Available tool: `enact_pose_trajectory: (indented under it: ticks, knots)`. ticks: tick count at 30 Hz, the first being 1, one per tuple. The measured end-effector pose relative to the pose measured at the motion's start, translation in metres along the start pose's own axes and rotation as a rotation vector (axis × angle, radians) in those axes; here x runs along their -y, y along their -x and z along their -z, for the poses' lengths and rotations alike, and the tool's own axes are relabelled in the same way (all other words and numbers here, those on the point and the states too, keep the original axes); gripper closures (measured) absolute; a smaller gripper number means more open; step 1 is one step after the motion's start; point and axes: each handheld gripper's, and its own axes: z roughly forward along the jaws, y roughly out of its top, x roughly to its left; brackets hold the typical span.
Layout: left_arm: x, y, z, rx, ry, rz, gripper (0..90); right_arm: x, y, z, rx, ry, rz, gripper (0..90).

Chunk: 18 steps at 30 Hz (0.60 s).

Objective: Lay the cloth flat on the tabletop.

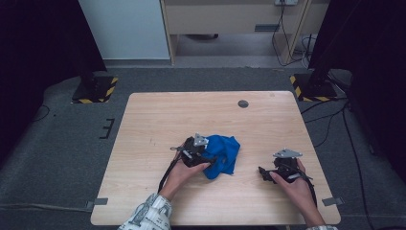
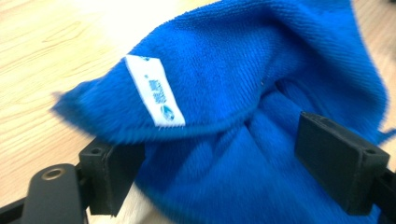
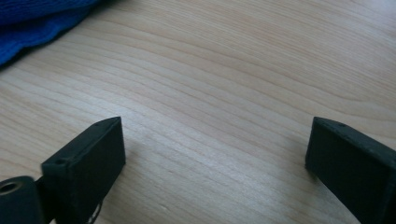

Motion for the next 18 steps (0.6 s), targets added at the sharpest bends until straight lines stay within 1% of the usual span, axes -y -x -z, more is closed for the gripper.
enact_pose_trajectory:
  ticks: [3, 7, 9, 11, 12, 13, 14, 16, 18]
  knots:
    - [0.006, 0.000, 0.013, 0.005, 0.018, 0.002, 15.1, -0.003, -0.004, 0.002, -0.007, 0.018, 0.032, 7.9]
    - [0.011, -0.002, 0.031, -0.005, 0.053, 0.019, 15.1, -0.008, -0.009, 0.008, -0.018, 0.059, 0.061, 13.6]
    - [0.012, -0.002, 0.040, -0.017, 0.069, 0.025, 15.3, -0.011, -0.011, 0.012, -0.014, 0.085, 0.065, 22.1]
    - [0.016, 0.001, 0.050, -0.030, 0.088, 0.039, 15.9, -0.015, -0.013, 0.019, -0.023, 0.126, 0.078, 29.7]
    - [0.019, 0.003, 0.053, -0.038, 0.093, 0.046, 16.2, -0.017, -0.015, 0.022, -0.024, 0.145, 0.088, 36.8]
    - [0.022, 0.006, 0.056, -0.049, 0.100, 0.052, 16.2, -0.018, -0.017, 0.025, -0.027, 0.161, 0.100, 41.5]
    - [0.026, 0.009, 0.058, -0.059, 0.106, 0.056, 16.0, -0.019, -0.019, 0.026, -0.027, 0.169, 0.112, 44.5]
    - [0.031, 0.016, 0.060, -0.072, 0.107, 0.063, 16.1, -0.021, -0.023, 0.028, -0.034, 0.184, 0.129, 54.0]
    - [0.034, 0.026, 0.059, -0.076, 0.108, 0.058, 15.6, -0.022, -0.027, 0.029, -0.051, 0.188, 0.147, 59.7]
